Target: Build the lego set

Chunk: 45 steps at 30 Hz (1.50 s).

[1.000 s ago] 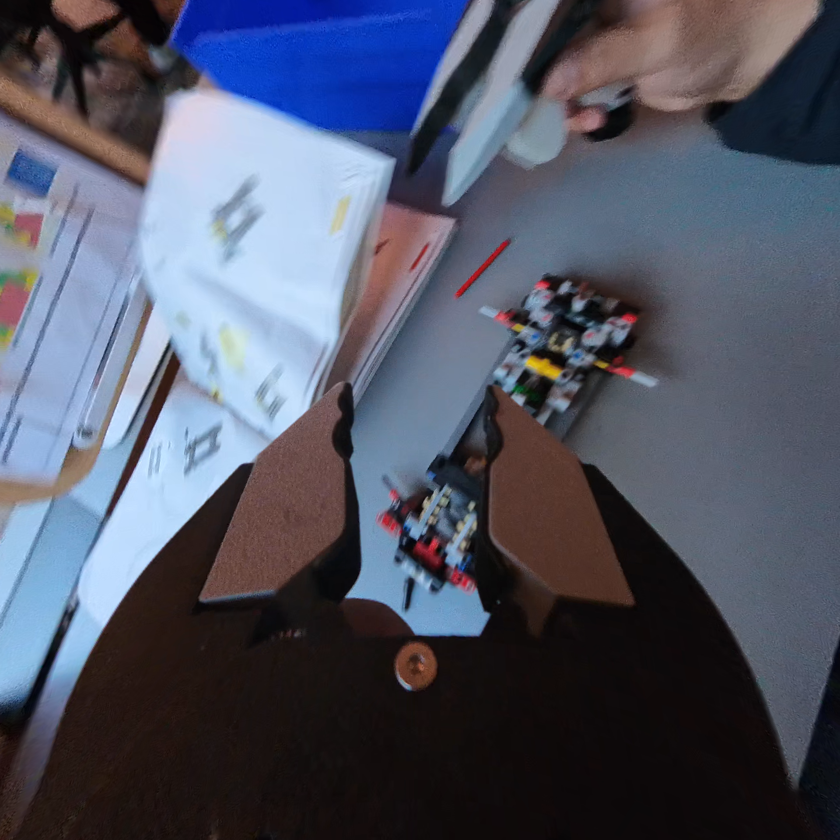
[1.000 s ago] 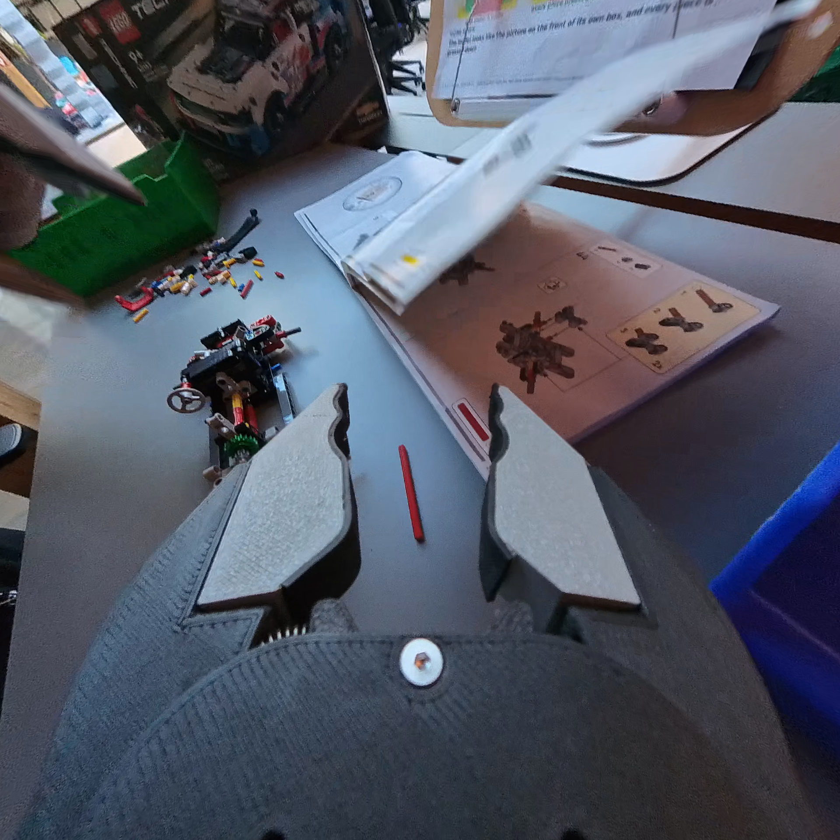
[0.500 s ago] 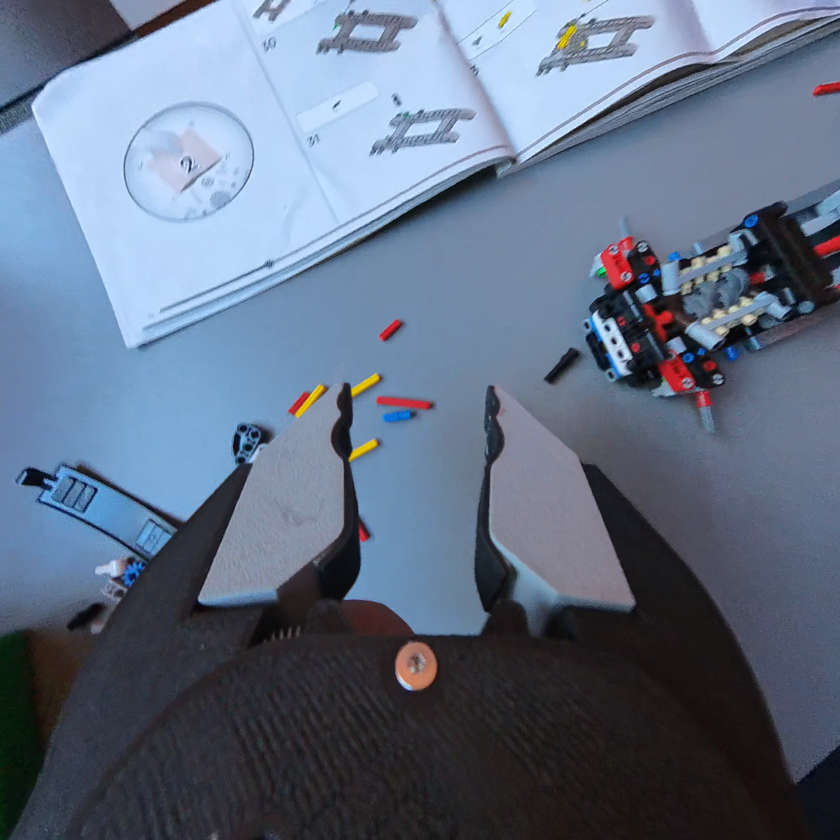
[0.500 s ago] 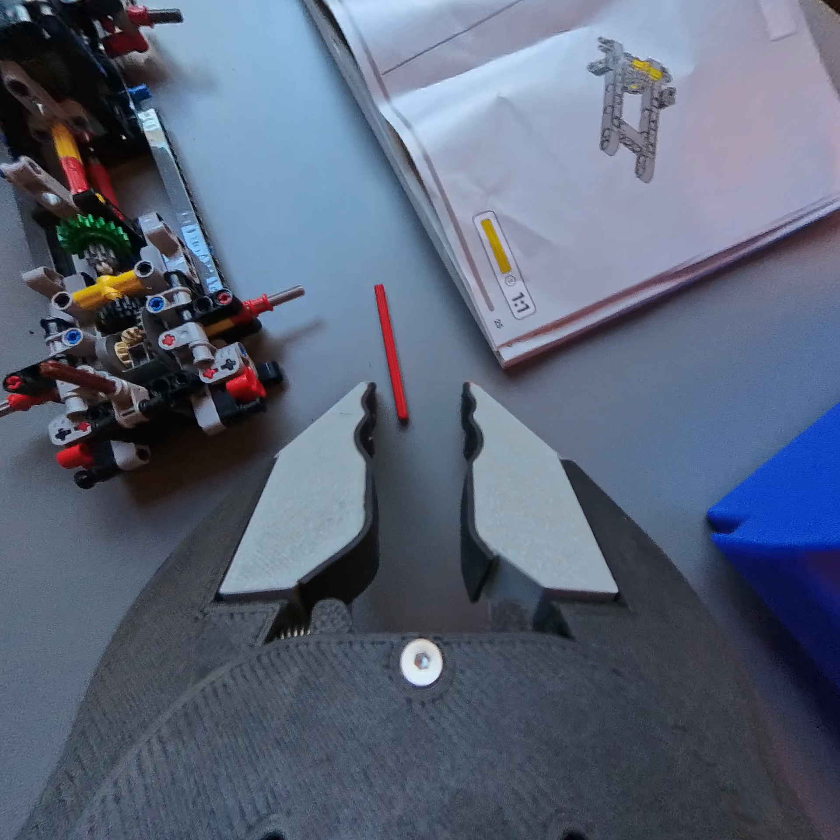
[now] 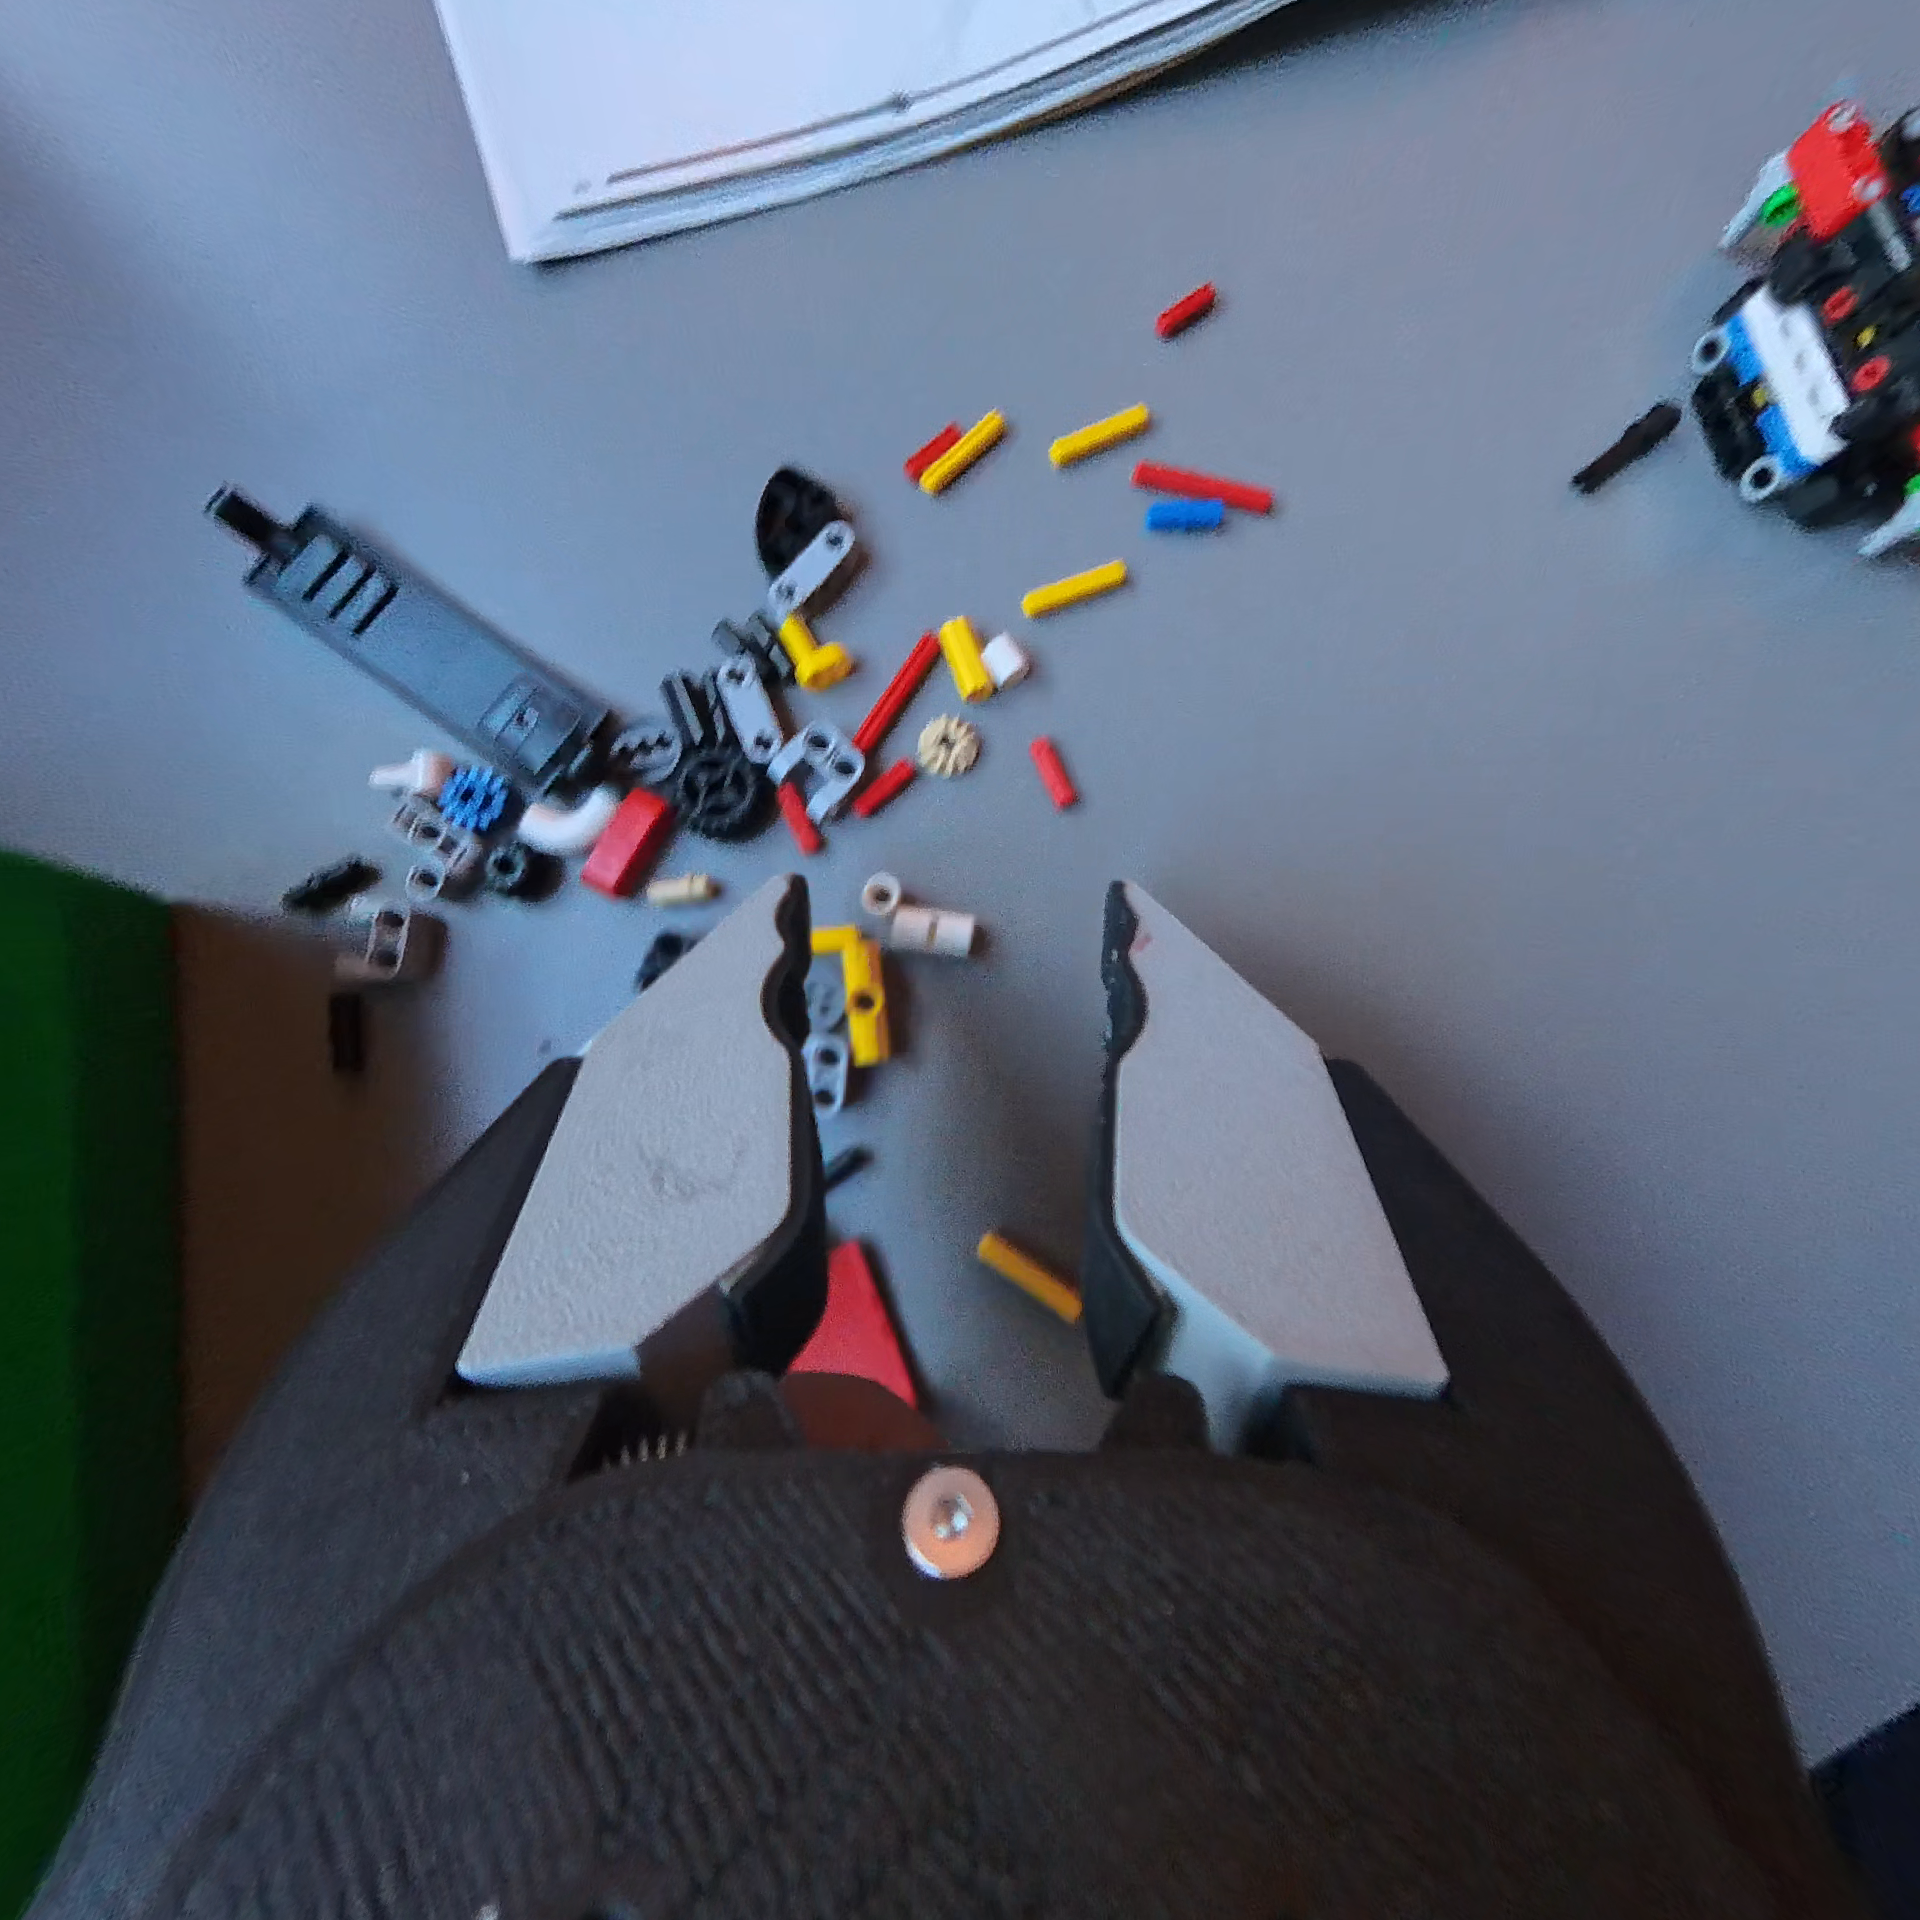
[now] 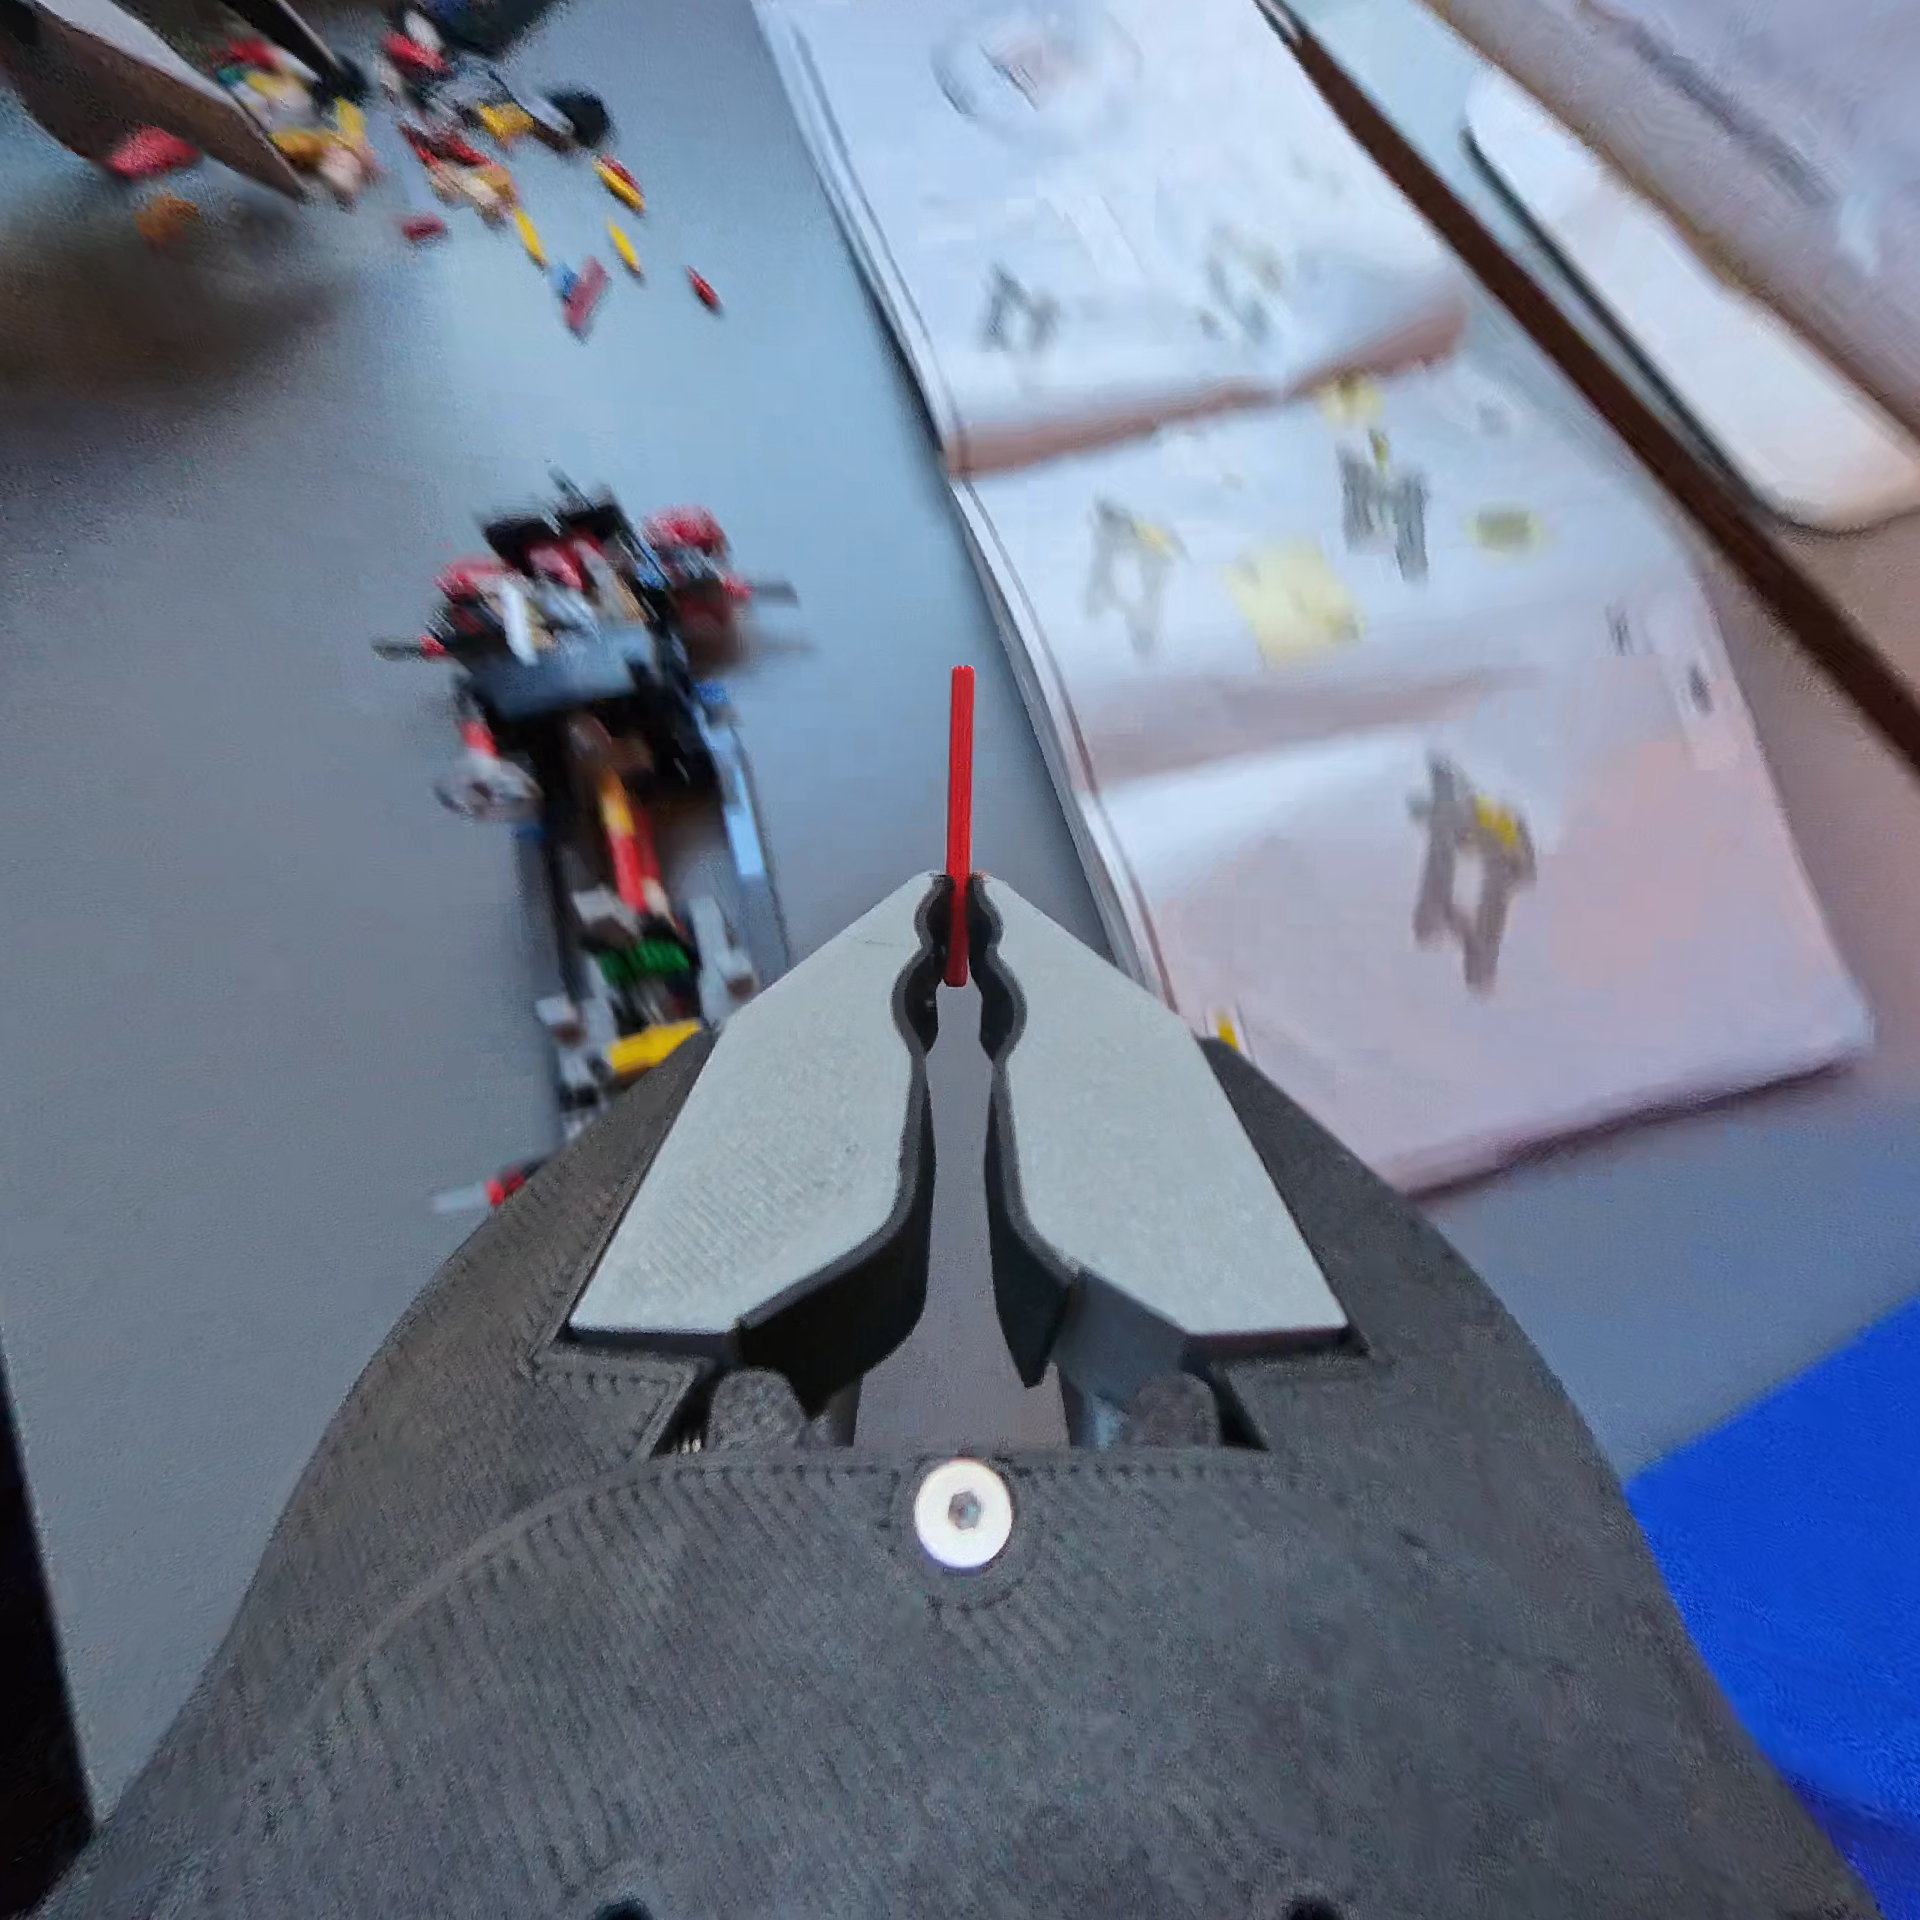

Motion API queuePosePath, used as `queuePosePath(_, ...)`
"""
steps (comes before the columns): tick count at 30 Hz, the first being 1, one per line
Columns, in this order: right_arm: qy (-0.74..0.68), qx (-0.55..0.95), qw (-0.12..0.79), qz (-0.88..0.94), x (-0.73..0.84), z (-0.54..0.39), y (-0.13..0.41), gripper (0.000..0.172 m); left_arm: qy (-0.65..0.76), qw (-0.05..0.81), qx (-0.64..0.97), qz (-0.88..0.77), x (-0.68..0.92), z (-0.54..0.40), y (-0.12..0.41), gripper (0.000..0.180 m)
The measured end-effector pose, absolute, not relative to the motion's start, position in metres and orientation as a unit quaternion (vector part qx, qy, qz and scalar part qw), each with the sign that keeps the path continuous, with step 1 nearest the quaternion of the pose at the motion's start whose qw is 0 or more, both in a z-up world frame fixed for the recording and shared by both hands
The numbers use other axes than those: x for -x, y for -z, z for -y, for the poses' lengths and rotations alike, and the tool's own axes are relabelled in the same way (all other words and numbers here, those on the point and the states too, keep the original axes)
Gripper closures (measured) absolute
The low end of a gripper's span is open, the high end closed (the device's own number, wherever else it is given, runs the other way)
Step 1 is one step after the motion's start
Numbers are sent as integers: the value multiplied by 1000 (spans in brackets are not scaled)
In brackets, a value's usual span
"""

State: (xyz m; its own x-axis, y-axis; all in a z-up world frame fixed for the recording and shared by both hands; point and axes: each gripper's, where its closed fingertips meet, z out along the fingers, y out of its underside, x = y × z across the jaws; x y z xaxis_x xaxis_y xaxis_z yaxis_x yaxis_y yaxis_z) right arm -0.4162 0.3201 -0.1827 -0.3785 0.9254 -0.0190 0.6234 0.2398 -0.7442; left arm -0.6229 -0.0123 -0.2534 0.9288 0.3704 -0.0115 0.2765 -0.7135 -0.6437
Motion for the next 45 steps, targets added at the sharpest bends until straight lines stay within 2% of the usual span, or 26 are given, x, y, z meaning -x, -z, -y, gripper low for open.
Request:
queuePosePath(4, -363, 421, 186, 810, 489, -238, 139, 172, -78, 351, 914, 188, 620, 45, 253, 126)
queuePosePath(7, -361, 361, 137, 849, 550, -162, 136, 172, -85, 374, 903, 196, 614, 65, 247, 126)
queuePosePath(12, -322, 310, -7, 895, 603, -38, 205, 172, -96, 408, 886, 199, 606, 90, 233, 128)
queuePosePath(16, -223, 289, -11, 931, 609, -11, 264, 171, -76, 417, 878, 222, 603, 105, 238, 128)
queuePosePath(17, -205, 282, -2, 937, 608, -14, 268, 169, -72, 418, 877, 226, 601, 108, 241, 128)
queuePosePath(19, -201, 277, 16, 939, 606, -19, 261, 147, -71, 413, 878, 230, 598, 114, 248, 128)
queuePosePath(23, -247, 297, 66, 920, 591, -52, 206, 146, -78, 405, 880, 237, 594, 123, 252, 128)
queuePosePath(26, -289, 348, 136, 881, 569, -112, 162, 149, -81, 414, 874, 242, 592, 120, 246, 128)
queuePosePath(29, -321, 431, 184, 823, 532, -191, 146, 150, -80, 405, 880, 234, 588, 108, 247, 128)
queuePosePath(36, -353, 561, 245, 708, 426, -327, 178, 145, -100, 375, 904, 179, 585, 49, 234, 128)
queuePosePath(45, -374, 586, 290, 658, 384, -382, 227, 137, -118, 366, 921, 65, 576, -89, 204, 127)
